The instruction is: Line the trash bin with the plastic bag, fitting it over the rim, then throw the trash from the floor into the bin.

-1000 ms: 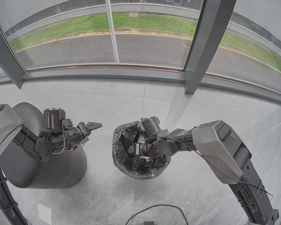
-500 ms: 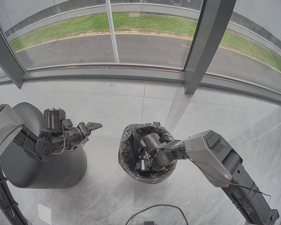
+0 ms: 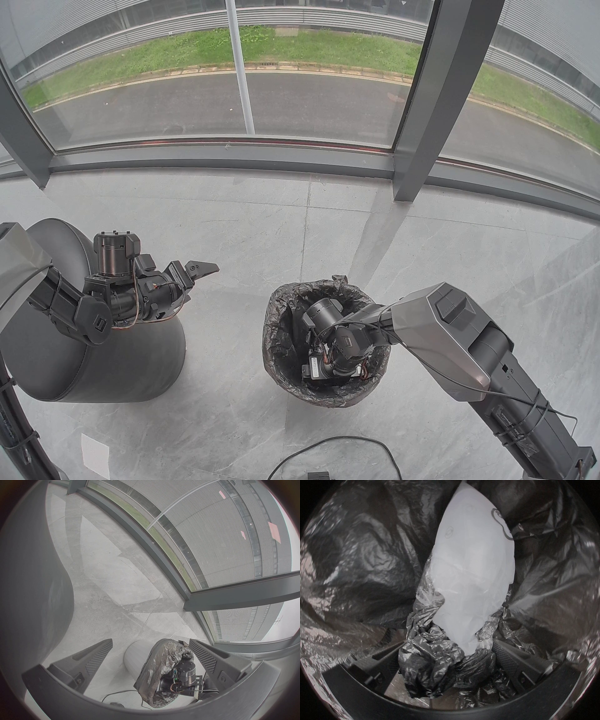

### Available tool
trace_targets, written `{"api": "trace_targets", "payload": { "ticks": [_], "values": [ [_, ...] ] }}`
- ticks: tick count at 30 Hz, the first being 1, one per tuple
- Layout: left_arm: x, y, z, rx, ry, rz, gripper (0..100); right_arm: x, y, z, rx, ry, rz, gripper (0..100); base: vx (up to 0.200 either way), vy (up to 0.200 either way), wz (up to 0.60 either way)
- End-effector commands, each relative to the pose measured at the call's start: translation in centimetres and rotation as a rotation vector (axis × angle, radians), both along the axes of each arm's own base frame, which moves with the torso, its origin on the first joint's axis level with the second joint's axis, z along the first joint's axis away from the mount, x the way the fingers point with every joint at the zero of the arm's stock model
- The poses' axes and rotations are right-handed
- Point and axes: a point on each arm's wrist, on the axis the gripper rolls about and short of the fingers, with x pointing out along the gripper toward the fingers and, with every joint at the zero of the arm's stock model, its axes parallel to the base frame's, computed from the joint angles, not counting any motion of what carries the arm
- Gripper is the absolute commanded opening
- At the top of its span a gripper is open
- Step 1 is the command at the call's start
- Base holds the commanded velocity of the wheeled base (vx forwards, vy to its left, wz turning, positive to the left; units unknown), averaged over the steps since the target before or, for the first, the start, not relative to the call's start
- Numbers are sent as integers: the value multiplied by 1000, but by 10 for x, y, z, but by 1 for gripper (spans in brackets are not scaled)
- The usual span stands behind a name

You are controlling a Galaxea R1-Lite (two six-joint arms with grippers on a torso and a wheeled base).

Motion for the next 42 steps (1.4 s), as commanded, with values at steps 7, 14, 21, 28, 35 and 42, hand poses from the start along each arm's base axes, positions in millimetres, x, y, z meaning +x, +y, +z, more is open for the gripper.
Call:
{"api": "trace_targets", "payload": {
  "ticks": [7,14,21,28,35,42],
  "values": [
    [-1,-2,-1,-4,-16,-4,100,-13,-20,-50,-156,183,64,100,0,0,0],
    [-1,-2,-8,-16,-81,-2,100,-3,-19,-60,-175,66,87,100,0,0,0],
    [-2,-2,-8,-17,-89,-4,100,11,-11,-41,-152,-103,112,100,0,0,0],
    [-2,-2,-8,-17,-89,-4,100,20,-7,-4,-113,-203,120,100,0,0,0],
    [-3,-4,-8,-18,-90,-9,100,19,-3,21,-117,-246,111,100,0,0,0],
    [-4,-4,-7,-18,-92,-9,100,12,4,54,-111,-281,121,100,0,0,0]
  ]
}}
